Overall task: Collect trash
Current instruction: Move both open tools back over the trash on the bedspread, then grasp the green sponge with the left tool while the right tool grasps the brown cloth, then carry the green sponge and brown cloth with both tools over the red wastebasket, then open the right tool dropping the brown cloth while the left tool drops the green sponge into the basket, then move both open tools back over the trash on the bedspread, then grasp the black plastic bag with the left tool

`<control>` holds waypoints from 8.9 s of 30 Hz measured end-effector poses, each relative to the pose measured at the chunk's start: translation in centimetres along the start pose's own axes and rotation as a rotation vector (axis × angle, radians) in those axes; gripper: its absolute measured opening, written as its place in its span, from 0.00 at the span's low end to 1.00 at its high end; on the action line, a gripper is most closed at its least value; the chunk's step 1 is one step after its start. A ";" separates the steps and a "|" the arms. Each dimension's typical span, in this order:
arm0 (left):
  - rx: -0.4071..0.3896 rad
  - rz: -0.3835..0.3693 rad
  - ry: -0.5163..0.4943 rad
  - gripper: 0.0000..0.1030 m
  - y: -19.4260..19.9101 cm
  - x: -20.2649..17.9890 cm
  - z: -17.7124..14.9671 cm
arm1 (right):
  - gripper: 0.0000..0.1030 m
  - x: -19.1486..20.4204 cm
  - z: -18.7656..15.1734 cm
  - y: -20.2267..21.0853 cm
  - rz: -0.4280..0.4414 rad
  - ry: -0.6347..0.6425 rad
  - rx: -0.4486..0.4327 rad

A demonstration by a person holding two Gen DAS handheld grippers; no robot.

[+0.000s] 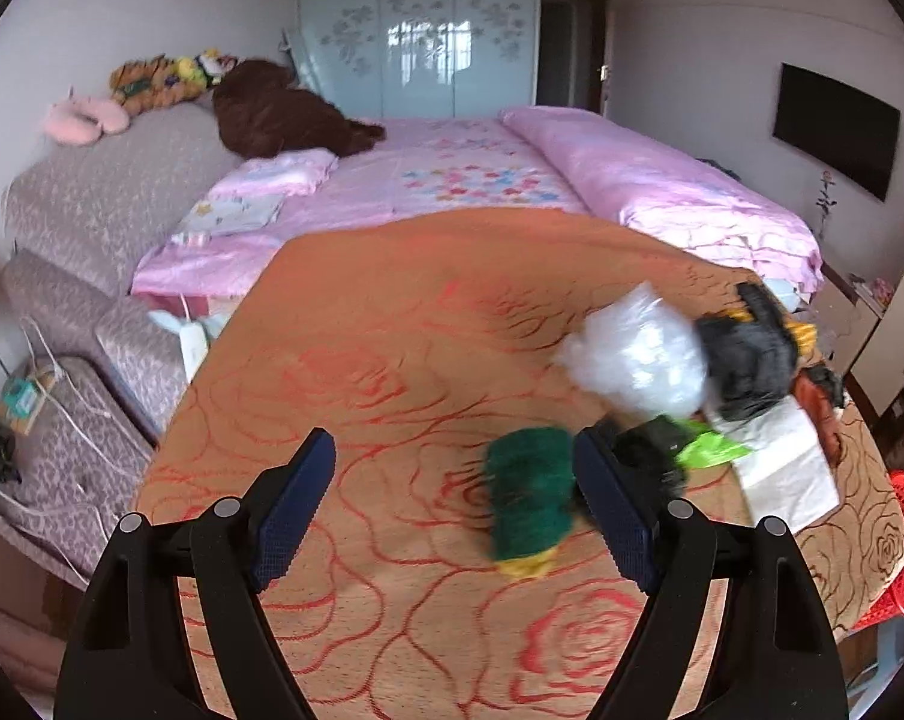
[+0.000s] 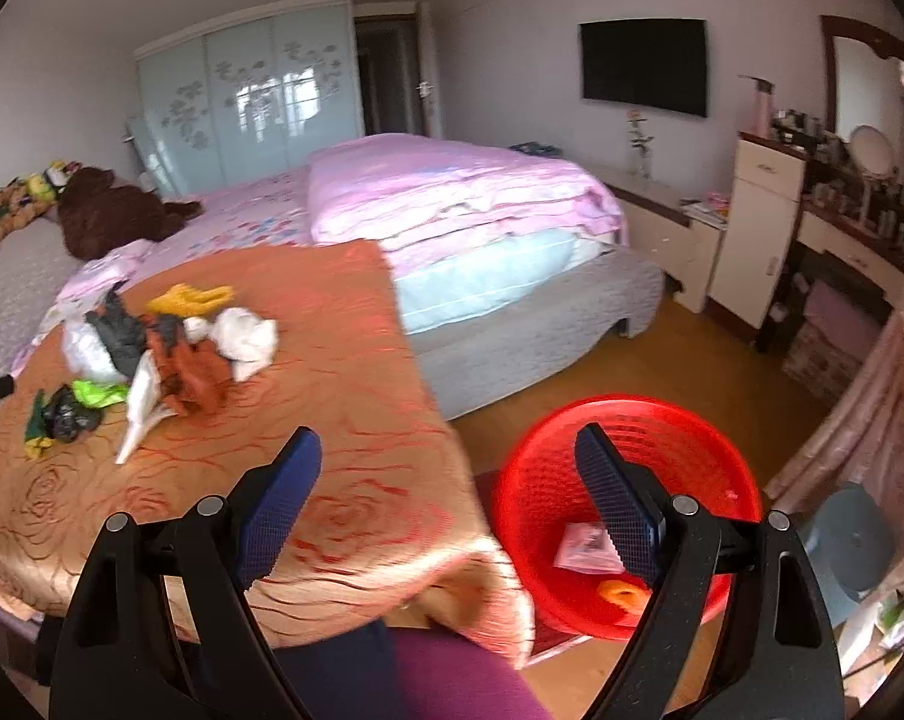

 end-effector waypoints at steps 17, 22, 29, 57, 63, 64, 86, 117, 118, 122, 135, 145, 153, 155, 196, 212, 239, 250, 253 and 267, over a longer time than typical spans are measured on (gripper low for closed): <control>0.080 -0.145 0.054 0.56 -2.7 -1.2 -3.4 | 0.81 8.6 2.5 -2.3 0.157 0.060 -0.002; 0.088 -0.186 0.041 0.36 -2.5 -2.6 -3.9 | 0.81 10.7 2.7 -3.4 0.220 0.080 0.012; 0.074 -0.208 0.037 0.26 -2.0 -2.7 -3.9 | 0.81 13.0 2.9 -6.0 0.272 0.089 0.065; -0.021 -0.211 0.058 0.26 1.4 -2.0 -0.9 | 0.31 14.9 1.3 -9.6 0.391 0.095 0.205; -0.026 -0.228 0.032 0.26 1.9 -3.5 -1.0 | 0.31 12.6 1.3 -7.3 0.338 0.085 0.157; -0.028 -0.233 0.026 0.26 2.1 -3.9 -1.0 | 0.31 12.2 1.4 -7.1 0.330 0.082 0.150; -0.045 -0.351 -0.105 0.26 4.6 -13.0 -1.9 | 0.31 5.3 4.2 -2.6 0.218 -0.014 0.022; -0.043 -0.583 -0.310 0.26 7.1 -29.6 -2.8 | 0.31 -6.7 3.6 1.2 -0.060 -0.136 -0.014; -0.040 -0.592 -0.319 0.26 7.1 -30.2 -2.9 | 0.31 -7.1 3.4 1.3 -0.068 -0.140 -0.014; -0.037 -0.617 -0.351 0.26 7.4 -32.2 -3.3 | 0.31 -8.7 3.0 1.7 -0.097 -0.157 -0.017; -0.013 -0.706 -0.435 0.26 8.6 -37.9 -5.3 | 0.31 -13.6 0.9 2.6 -0.188 -0.240 -0.001; 0.050 -0.767 -0.508 0.26 8.7 -42.8 -8.2 | 0.31 -16.4 -1.1 2.4 -0.235 -0.312 0.036; 0.127 -0.789 -0.577 0.27 7.4 -45.5 -11.4 | 0.32 -17.8 -3.3 0.5 -0.239 -0.375 0.119; 0.133 -0.789 -0.595 0.27 7.2 -46.0 -12.1 | 0.32 -17.7 -3.5 0.1 -0.240 -0.372 0.130; 0.044 -0.694 -0.484 0.72 7.0 -41.1 -9.8 | 0.69 -16.0 -3.9 -0.8 -0.234 -0.301 0.122; -0.019 -0.510 -0.324 0.75 5.7 -30.3 -5.5 | 0.75 -10.8 -2.5 -0.3 -0.140 -0.194 0.072; 0.008 -0.286 -0.168 0.75 0.6 -10.4 -4.0 | 0.76 -5.6 -3.0 -1.6 -0.044 -0.092 0.115; 0.095 -0.347 -0.084 0.74 -2.4 -8.4 -4.4 | 0.76 -2.5 -2.3 -2.4 0.020 -0.051 0.131; 0.098 -0.366 -0.069 0.67 -2.8 -8.6 -4.1 | 0.76 -0.1 -2.0 -3.0 0.094 -0.033 0.148; 0.080 -0.368 -0.056 0.40 -1.7 -8.3 -4.7 | 0.77 13.1 -0.4 -6.1 0.332 0.131 0.123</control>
Point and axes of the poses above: each gripper's, at about its wrist camera, not at the fingertips, and y roughly against the way its jaws point, x to its left, z to its top, the point moved 6 cm from there along -y, roughly the way its jaws point, and after that the axes turned 6 degrees about -x, right-handed, at the moved point
